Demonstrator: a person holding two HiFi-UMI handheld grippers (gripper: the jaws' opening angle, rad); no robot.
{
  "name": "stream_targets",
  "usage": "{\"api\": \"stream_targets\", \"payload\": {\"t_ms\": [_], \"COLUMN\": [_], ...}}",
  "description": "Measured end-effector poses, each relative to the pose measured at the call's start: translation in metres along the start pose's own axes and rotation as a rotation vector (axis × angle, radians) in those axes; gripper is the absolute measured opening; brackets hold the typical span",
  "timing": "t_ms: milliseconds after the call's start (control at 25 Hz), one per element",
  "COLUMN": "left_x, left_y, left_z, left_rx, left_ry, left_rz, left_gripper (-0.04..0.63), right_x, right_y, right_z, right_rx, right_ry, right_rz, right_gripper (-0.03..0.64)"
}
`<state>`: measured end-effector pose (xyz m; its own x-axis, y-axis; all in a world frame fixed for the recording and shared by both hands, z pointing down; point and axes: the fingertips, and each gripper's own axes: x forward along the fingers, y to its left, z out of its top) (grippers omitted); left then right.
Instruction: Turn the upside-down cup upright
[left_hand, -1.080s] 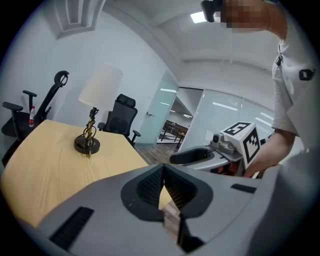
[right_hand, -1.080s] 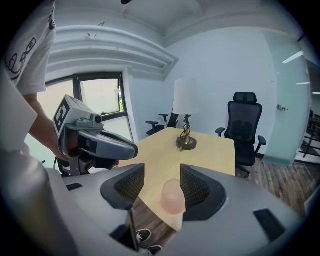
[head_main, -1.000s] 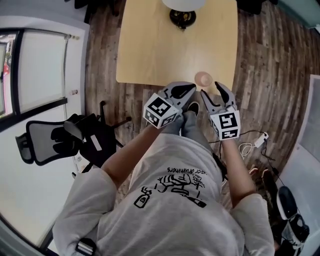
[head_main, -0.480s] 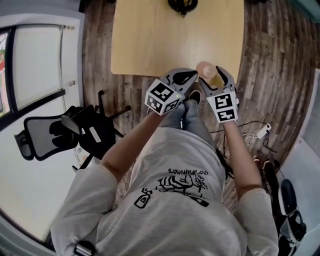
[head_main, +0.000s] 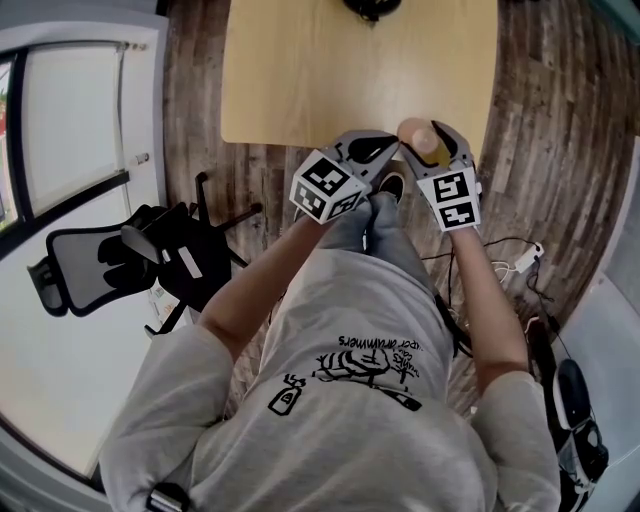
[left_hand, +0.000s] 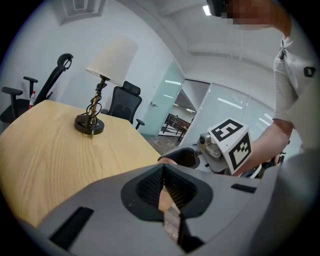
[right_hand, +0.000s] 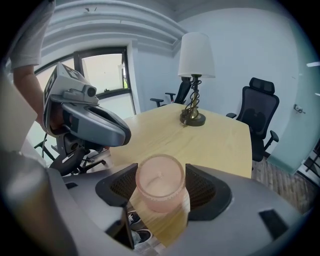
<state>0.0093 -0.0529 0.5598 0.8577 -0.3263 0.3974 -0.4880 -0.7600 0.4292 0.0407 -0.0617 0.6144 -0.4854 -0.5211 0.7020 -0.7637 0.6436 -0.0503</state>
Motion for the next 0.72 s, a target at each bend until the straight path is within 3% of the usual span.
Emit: {"api": "stream_targets", "payload": {"t_ms": [320, 720], "left_x": [-0.009, -0.035], "left_y": [-0.001, -0.023], "left_z": [0.008, 0.038], "left_rx": [-0.009, -0.052], "left_ry": [-0.019, -0.081], "left_rz": [-0.001, -0.056], "left_gripper": [0.009, 0.018], "right_x": [-0.019, -0.076], "right_y": [-0.009, -0.02], "right_z": [0.019, 0.06], "right_rx": [0.082, 0.355], "right_ry": [-0.066, -0.261], "right_rz": [0.015, 0.063], "right_gripper": [0.299, 0.299]}}
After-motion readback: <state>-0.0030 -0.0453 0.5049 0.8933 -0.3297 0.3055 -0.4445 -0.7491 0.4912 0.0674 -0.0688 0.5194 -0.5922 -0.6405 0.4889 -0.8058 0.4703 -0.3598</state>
